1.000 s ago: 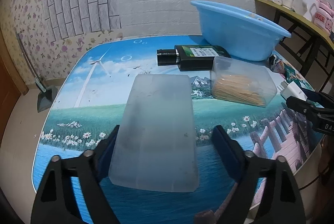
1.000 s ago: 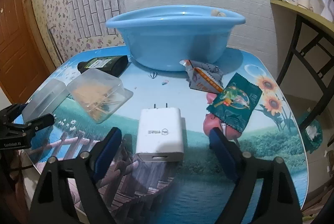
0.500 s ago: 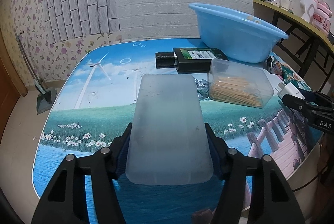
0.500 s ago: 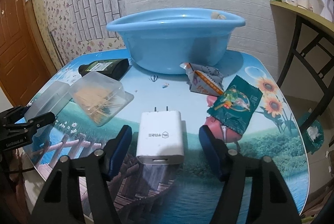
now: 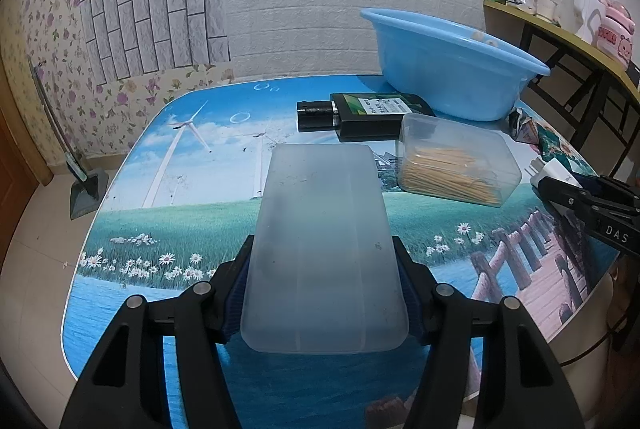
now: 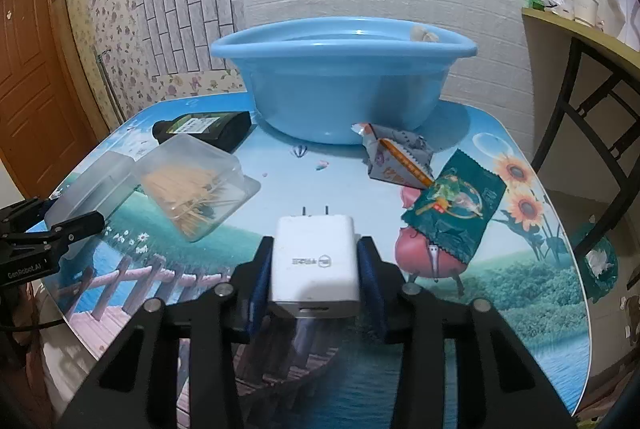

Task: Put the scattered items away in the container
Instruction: 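Lift the frosted box and white charger off the table with both grippers, then carry the frosted box and charger over the basin and open both grippers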

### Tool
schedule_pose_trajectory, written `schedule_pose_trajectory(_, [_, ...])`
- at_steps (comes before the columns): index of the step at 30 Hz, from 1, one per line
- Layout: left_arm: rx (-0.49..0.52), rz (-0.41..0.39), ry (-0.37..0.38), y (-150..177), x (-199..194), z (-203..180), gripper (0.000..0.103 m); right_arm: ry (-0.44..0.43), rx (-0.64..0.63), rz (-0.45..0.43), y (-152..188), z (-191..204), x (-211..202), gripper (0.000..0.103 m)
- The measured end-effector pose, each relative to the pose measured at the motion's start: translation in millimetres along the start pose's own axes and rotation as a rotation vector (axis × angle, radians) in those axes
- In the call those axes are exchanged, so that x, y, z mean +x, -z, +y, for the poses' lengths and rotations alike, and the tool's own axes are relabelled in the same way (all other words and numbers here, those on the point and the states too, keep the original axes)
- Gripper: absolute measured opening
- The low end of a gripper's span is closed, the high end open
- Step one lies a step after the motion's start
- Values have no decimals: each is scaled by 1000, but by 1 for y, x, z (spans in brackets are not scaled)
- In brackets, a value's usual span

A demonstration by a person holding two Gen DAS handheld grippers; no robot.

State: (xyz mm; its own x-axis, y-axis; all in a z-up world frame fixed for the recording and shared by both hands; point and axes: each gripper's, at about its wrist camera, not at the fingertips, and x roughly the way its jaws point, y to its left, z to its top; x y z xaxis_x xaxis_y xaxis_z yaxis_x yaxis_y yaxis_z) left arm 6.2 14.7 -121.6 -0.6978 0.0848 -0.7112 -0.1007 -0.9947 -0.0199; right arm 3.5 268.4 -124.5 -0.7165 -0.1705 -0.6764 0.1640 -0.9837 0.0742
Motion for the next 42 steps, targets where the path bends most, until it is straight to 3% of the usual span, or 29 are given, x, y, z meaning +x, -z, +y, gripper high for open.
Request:
schedule_pose_trajectory(13, [5, -60, -8, -5, -22, -3, 61, -6, -15, -75, -2, 2, -19, 39])
schedule_pose_trajectory(23, [13, -92, 34, -25, -42, -13, 61, -30, -22, -99, -9, 6, -30, 39])
schedule_pose_trajectory(32, [39, -132, 72, -53, -52, -27, 61, -49, -7, -134, -27, 4, -43, 38])
schedule_pose_trajectory(42, [77, -183, 118, -105, -42, -49, 61, -74, -12, -199, -70, -4, -47, 38])
